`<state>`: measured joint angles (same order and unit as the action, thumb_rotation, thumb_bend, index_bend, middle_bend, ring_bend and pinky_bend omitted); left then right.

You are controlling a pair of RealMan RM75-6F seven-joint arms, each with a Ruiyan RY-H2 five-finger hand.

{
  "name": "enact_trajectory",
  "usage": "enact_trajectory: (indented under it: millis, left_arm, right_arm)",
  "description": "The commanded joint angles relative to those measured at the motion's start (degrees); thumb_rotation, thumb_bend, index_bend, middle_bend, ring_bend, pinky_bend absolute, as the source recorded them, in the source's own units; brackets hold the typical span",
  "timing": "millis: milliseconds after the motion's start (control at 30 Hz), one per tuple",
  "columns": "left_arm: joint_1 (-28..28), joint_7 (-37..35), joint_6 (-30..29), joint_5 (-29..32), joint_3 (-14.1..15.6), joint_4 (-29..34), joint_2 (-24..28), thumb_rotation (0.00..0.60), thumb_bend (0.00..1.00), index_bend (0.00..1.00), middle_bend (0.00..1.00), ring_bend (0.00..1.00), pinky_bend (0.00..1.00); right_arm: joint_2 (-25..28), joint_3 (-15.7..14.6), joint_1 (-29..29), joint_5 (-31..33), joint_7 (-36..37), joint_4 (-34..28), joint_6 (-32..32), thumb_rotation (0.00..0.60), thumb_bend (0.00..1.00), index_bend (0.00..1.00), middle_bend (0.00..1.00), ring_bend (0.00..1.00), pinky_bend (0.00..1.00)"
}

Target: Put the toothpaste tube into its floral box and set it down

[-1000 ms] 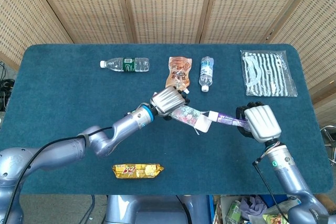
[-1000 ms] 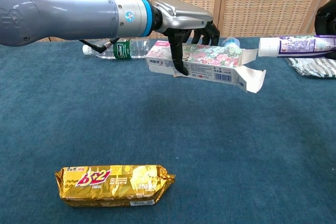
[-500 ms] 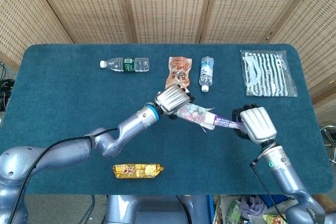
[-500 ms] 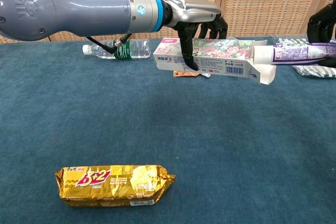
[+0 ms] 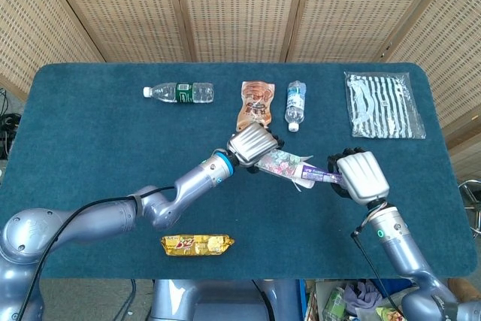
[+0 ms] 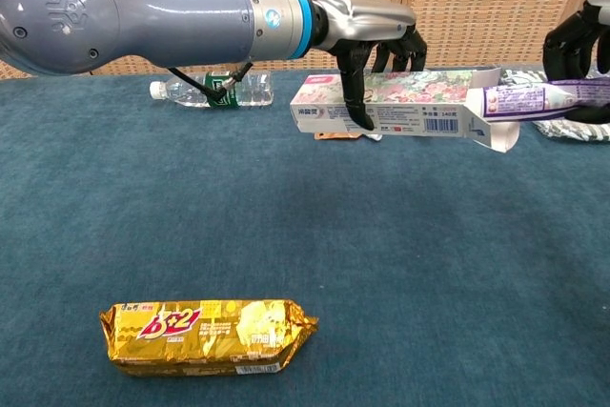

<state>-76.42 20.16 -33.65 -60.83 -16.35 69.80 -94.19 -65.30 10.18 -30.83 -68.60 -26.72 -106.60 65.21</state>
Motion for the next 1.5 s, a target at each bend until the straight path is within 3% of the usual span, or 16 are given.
enact_trajectory:
  millis: [33, 433, 600, 700, 800, 900, 967, 1033, 1200, 1333, 1500]
  left_arm:
    - [-0.4, 0.2, -0.14, 1.15, 0.13, -0.18, -0.4, 0.6, 0.19, 0.49, 0.46, 0.41, 0.41]
    - [-0.94, -2.69, -0.45, 3.93, -0.22, -0.9, -2.37, 0.6, 0.19, 0.5, 0.46, 0.42, 0.41]
    - [0.08, -8.73, 0.27, 5.21, -1.85, -1.09, -3.87, 0.6, 0.19, 0.51, 0.47, 0.42, 0.41]
    - [0.73, -12.57, 0.54, 5.01, -2.83, -1.84, -4.91, 0.6, 0.19, 0.51, 0.47, 0.42, 0.41]
    - [1.6, -16.51, 0.5, 5.15, -3.93, -2.44, -6.27, 0.6, 0.19, 0.52, 0.48, 0.43, 0.41]
    - [2.27, -20.13, 0.09, 3.85, -4.69, -3.93, -7.83, 0.6, 0.19, 0.52, 0.49, 0.43, 0.41]
    - [2.97, -24.16, -0.17, 2.66, -5.62, -4.93, -9.23, 0.6, 0.19, 0.53, 0.49, 0.43, 0.41]
    - [3.86, -29.68, -1.17, 0.62, -6.98, -6.29, -10.99, 0.6, 0.19, 0.53, 0.49, 0.43, 0.41]
    - [5.27, -42.74, -2.69, -4.77, -8.45, -10.82, -14.77, 0.6, 0.19, 0.55, 0.51, 0.43, 0.41]
    - [4.86, -47.98, -2.63, -10.24, -6.04, -15.71, -16.53, 0.6, 0.19, 0.55, 0.51, 0.44, 0.41]
    - [6.12, -58.01, -5.36, -11.57, -7.56, -16.74, -17.95, 0.6, 0.19, 0.56, 0.52, 0.44, 0.41]
  right_arm:
    - [-0.33, -0.05, -0.66, 1.95, -3.2, -1.12, 0.23, 0.6, 0.76, 0.59, 0.62, 0.44, 0.43]
    - [-0.26, 0.71, -3.22, 6.81, -10.94, -5.88, 0.93, 0.6, 0.76, 0.59, 0.59, 0.44, 0.43]
    - [0.06, 1.41, -5.02, 10.02, -14.65, -8.56, 1.06, 0.6, 0.74, 0.44, 0.47, 0.44, 0.43]
    - [-0.07, 1.44, -5.85, 10.96, -16.99, -9.38, 1.89, 0.6, 0.64, 0.32, 0.35, 0.43, 0.43]
    - [-0.06, 1.3, -6.26, 10.74, -18.97, -10.07, 2.96, 0.6, 0.33, 0.21, 0.18, 0.32, 0.39]
    - [0.23, 1.21, -6.27, 9.99, -21.85, -11.08, 5.44, 0.6, 0.13, 0.11, 0.04, 0.14, 0.21]
    - [0.86, 0.92, -5.93, 9.03, -25.73, -12.38, 8.61, 0.6, 0.11, 0.08, 0.0, 0.05, 0.07]
    - [1.37, 0.92, -5.27, 7.58, -28.72, -14.07, 12.29, 0.6, 0.1, 0.07, 0.0, 0.02, 0.01]
    - [3.22, 1.16, -2.5, 5.42, -30.7, -16.39, 19.2, 0.6, 0.09, 0.04, 0.0, 0.01, 0.0]
    - [6.45, 1.6, -0.36, 7.42, -26.14, -16.34, 19.46, 0.6, 0.08, 0.03, 0.0, 0.01, 0.0]
    - [9.12, 1.54, 1.59, 7.98, -22.16, -13.71, 19.46, 0.6, 0.08, 0.03, 0.0, 0.01, 0.0]
